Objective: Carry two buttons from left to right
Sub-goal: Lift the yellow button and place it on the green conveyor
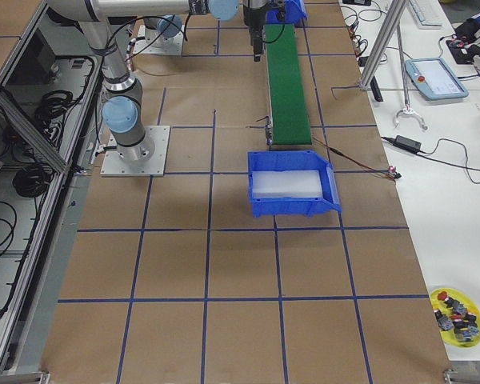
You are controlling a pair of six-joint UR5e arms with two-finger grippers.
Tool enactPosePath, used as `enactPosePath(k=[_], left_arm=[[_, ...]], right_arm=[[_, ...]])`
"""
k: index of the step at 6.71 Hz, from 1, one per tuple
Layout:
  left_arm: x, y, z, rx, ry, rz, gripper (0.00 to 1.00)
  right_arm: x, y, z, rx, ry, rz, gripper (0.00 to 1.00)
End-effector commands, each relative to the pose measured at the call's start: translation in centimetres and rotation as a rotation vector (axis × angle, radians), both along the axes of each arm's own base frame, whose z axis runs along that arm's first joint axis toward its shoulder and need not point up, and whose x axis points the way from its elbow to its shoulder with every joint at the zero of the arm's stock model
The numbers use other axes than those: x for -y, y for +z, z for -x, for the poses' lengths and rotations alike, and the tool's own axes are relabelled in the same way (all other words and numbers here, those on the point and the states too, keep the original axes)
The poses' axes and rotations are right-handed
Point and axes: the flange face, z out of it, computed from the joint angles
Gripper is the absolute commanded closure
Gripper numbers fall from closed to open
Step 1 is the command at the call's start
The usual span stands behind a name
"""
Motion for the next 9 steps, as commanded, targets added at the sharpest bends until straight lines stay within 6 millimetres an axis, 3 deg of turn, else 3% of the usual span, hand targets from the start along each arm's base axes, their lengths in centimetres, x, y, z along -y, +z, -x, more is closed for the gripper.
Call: enactPosePath(k=[1,3,4,6,8,9], left_arm=[[2.1,1.7,5.2,-0.005,-0.069,-0.014,0.93],[4.0,2.0,14.6,-0.01,-0.078,-0.008,0.93],[4.7,1.1,19.4,-0.013,-0.046,-0.021,0.93],[5.8,-2.0,28.2,-0.004,0.016,-0.028,0.93],[7.2,-8.1,34.5,-0.001,0.028,-0.061,0.93],[7.4,-9.8,37.0,0.003,0.01,-0.054,0.93]], right_arm=[[-0.1,0.2,0.0,0.001,0.001,0.003,0.0],[0.0,0.3,0.4,0.002,-0.005,0.006,0.0],[0.1,0.6,0.6,0.003,-0.008,0.012,0.0],[0.2,0.5,0.6,0.005,-0.011,0.011,0.0],[0.1,0.5,0.7,0.003,-0.012,0.011,0.0],[0.1,0.6,0.6,0.005,-0.011,0.014,0.0]])
